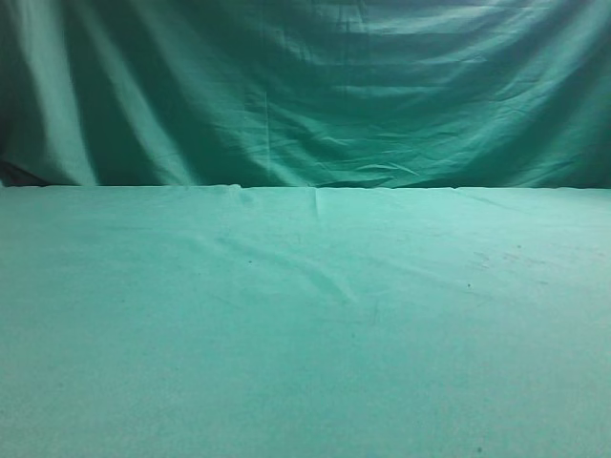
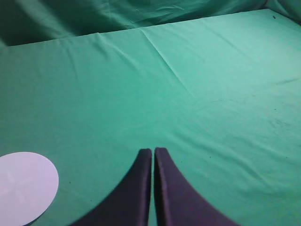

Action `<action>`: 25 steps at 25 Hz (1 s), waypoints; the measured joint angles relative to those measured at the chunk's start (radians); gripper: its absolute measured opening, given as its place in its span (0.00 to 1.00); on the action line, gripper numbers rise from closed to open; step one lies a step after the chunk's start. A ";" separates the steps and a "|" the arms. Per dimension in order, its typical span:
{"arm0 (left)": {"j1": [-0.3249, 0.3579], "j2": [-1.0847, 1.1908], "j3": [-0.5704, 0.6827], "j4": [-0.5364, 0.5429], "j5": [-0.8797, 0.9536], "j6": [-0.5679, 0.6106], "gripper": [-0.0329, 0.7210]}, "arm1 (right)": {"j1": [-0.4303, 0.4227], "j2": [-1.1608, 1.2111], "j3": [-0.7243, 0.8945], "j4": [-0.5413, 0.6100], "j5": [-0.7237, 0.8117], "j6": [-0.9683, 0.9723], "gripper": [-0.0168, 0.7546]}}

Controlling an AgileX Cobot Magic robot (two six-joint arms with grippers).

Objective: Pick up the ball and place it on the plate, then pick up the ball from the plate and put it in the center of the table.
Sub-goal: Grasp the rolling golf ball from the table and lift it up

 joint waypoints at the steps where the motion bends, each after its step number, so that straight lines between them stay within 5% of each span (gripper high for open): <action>1: 0.000 0.000 0.000 0.000 0.000 0.000 0.04 | 0.029 0.014 0.000 0.000 -0.013 0.016 0.02; 8: 0.000 0.000 0.000 0.000 0.004 0.002 0.04 | 0.166 0.148 0.000 -0.002 -0.117 0.061 0.02; 10: 0.000 0.000 0.000 0.000 0.004 0.003 0.04 | 0.168 0.187 0.000 -0.002 -0.134 0.061 0.09; 16: 0.000 0.000 0.002 0.000 0.005 0.013 0.04 | 0.172 0.271 0.000 -0.002 -0.199 0.022 0.60; 18: 0.000 0.000 0.002 0.000 0.005 0.015 0.04 | 0.172 0.296 0.000 -0.002 -0.208 0.019 0.71; 25: 0.000 0.000 0.002 0.000 0.010 0.028 0.04 | 0.172 0.414 -0.002 -0.002 -0.236 0.046 0.71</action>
